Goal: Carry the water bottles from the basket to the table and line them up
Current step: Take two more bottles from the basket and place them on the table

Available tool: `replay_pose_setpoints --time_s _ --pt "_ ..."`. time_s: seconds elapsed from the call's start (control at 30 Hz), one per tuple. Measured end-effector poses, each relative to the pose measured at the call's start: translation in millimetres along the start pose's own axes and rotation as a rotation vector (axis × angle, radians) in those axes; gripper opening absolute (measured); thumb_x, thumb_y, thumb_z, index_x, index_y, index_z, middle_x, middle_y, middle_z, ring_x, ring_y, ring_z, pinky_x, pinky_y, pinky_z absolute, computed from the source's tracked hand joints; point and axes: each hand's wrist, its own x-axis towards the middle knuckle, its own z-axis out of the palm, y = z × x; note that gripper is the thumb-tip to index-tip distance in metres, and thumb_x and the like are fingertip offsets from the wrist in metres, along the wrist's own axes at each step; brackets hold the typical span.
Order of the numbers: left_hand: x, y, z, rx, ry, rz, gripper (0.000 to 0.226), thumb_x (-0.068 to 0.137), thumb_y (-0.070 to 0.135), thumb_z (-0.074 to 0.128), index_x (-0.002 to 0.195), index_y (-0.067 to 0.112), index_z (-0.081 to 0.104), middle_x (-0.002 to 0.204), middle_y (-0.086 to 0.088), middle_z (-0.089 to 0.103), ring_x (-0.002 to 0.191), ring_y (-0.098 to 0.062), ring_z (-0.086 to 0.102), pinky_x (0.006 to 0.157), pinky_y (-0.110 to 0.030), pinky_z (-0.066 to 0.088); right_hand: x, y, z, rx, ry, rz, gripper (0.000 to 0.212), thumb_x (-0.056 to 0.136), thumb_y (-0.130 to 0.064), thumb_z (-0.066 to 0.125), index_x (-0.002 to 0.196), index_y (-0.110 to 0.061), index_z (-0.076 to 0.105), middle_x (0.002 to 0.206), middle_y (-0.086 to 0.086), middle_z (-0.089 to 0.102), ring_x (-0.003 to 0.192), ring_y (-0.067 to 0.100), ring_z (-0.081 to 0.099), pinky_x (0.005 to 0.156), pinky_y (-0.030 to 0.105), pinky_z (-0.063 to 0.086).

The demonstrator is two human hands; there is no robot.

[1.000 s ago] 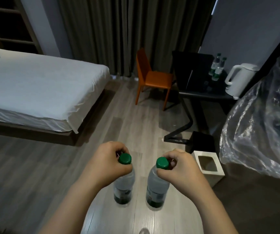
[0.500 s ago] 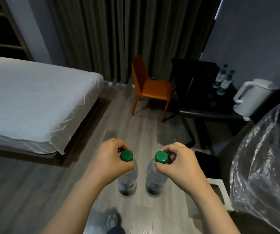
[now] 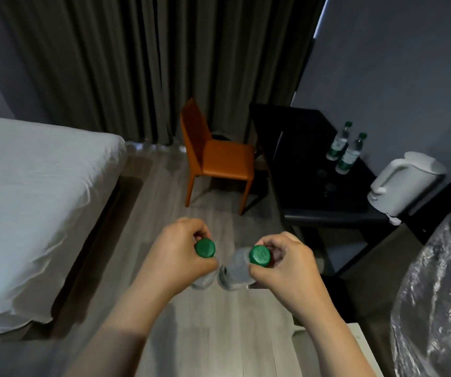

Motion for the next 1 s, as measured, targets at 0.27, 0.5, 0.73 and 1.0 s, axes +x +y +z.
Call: replay_pose_setpoints --time_s 0.27,0.5,0.73,1.0 --pt "122 -21 6 -0.018 -0.09 -0.005 0.022 0.06 0.021 0.076 0.074 0.029 0.061 0.079 0.009 0.06 0.071 -0.004 0.059 0.058 -0.021 0.05 125 19 17 -0.025 0.047 0.019 0.021 0.06 -0.026 0.078 0.074 -0.032 0.064 0.08 -0.01 0.057 0.072 0.002 0.061 0.06 0.018 0.05" --pt "248 -11 20 0.006 -0.091 -0.023 0.023 0.058 0.02 0.077 0.075 0.026 0.062 0.079 0.005 0.061 0.071 -0.009 0.06 0.062 -0.029 0.053 244 39 3 -0.014 0.058 0.017 0.022 0.061 -0.022 0.079 0.076 -0.03 0.065 0.08 -0.011 0.056 0.071 0.002 0.06 0.061 0.018 0.05" --pt "359 0 35 0.026 -0.04 0.054 0.022 0.059 0.019 0.076 0.073 0.026 0.061 0.078 0.007 0.059 0.069 -0.003 0.056 0.055 -0.012 0.04 344 57 -13 -0.036 0.112 0.016 0.026 0.064 -0.017 0.078 0.081 -0.03 0.064 0.083 -0.014 0.053 0.074 -0.002 0.057 0.061 0.009 0.043" --pt "484 -5 66 -0.118 -0.168 0.108 0.021 0.062 0.016 0.077 0.075 0.026 0.063 0.081 0.004 0.064 0.072 -0.011 0.063 0.063 -0.032 0.055 439 88 -15 -0.056 0.161 0.141 0.022 0.064 -0.025 0.08 0.08 -0.031 0.066 0.081 -0.011 0.056 0.07 -0.001 0.059 0.056 0.014 0.046"
